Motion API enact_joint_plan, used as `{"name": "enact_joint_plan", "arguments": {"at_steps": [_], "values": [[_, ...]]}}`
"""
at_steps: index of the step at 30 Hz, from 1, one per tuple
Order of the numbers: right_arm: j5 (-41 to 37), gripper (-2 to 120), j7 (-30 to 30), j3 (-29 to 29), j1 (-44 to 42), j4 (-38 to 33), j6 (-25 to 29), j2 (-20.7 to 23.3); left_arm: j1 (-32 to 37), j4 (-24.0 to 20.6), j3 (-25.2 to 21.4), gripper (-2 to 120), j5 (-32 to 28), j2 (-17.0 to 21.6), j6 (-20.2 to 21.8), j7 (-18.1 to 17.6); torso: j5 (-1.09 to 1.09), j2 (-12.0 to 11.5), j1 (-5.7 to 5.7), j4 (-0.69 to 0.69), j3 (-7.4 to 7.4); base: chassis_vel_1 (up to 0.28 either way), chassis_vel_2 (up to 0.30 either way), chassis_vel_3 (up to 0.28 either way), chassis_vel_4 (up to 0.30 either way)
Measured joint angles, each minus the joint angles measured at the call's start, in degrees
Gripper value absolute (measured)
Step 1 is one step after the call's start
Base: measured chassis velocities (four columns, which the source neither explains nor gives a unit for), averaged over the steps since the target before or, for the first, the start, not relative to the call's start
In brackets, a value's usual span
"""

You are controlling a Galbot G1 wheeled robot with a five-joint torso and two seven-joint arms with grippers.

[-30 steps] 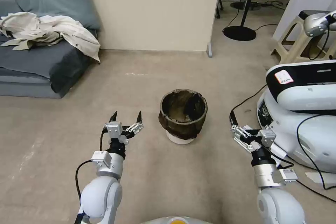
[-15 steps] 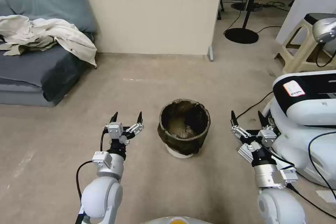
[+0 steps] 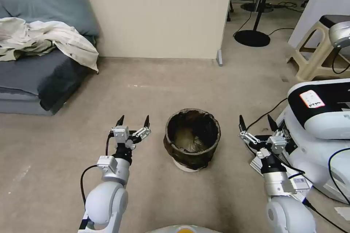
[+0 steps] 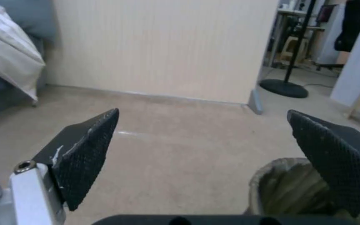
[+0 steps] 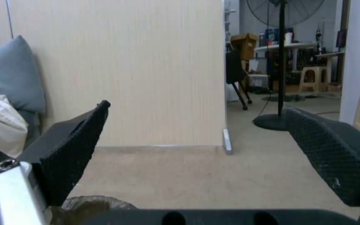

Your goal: Pick up the trash can from the floor.

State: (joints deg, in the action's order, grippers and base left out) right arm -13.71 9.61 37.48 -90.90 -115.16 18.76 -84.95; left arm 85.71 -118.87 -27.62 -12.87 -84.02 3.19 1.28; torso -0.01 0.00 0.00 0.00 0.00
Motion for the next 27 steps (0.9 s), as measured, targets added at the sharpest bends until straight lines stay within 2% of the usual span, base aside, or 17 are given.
{"name": "enact_joint_plan", "arguments": {"at_steps": [3, 16, 18, 22, 27], "values": [[0.1, 100, 0.0, 0.1, 0.0, 0.0, 0.0, -0.1, -0.7, -1.5, 0.5, 100, -2.7, 1.1, 3.6, -0.2, 0.01, 0.0, 0.00, 0.00, 0.00, 0.000, 0.000, 0.000, 0.000], [0.1, 100, 0.1, 0.0, 0.3, -0.1, 0.0, -0.2, -2.8, -5.1, 1.7, 100, -9.5, 2.2, 12.2, -0.7, 0.01, 0.0, 0.00, 0.00, 0.00, 0.000, 0.000, 0.000, 0.000], [0.1, 100, 0.1, -0.1, 0.5, 0.0, -0.1, -0.1, -3.2, -5.9, 2.1, 100, -10.9, 2.6, 15.2, -0.7, 0.01, 0.0, 0.00, 0.00, 0.00, 0.000, 0.000, 0.000, 0.000], [0.1, 100, 0.1, -0.1, 0.7, 0.0, -0.3, 0.0, -3.4, -6.1, 2.3, 100, -11.5, 3.1, 17.5, -0.7, 0.01, 0.0, 0.00, 0.00, 0.00, 0.000, 0.000, 0.000, 0.000], [0.0, 100, 0.1, 0.0, 0.7, 0.2, -0.4, 0.2, -4.5, -5.6, 2.3, 100, -11.4, 4.0, 23.0, -1.0, 0.01, 0.0, 0.00, 0.00, 0.00, 0.000, 0.000, 0.000, 0.000]]}}
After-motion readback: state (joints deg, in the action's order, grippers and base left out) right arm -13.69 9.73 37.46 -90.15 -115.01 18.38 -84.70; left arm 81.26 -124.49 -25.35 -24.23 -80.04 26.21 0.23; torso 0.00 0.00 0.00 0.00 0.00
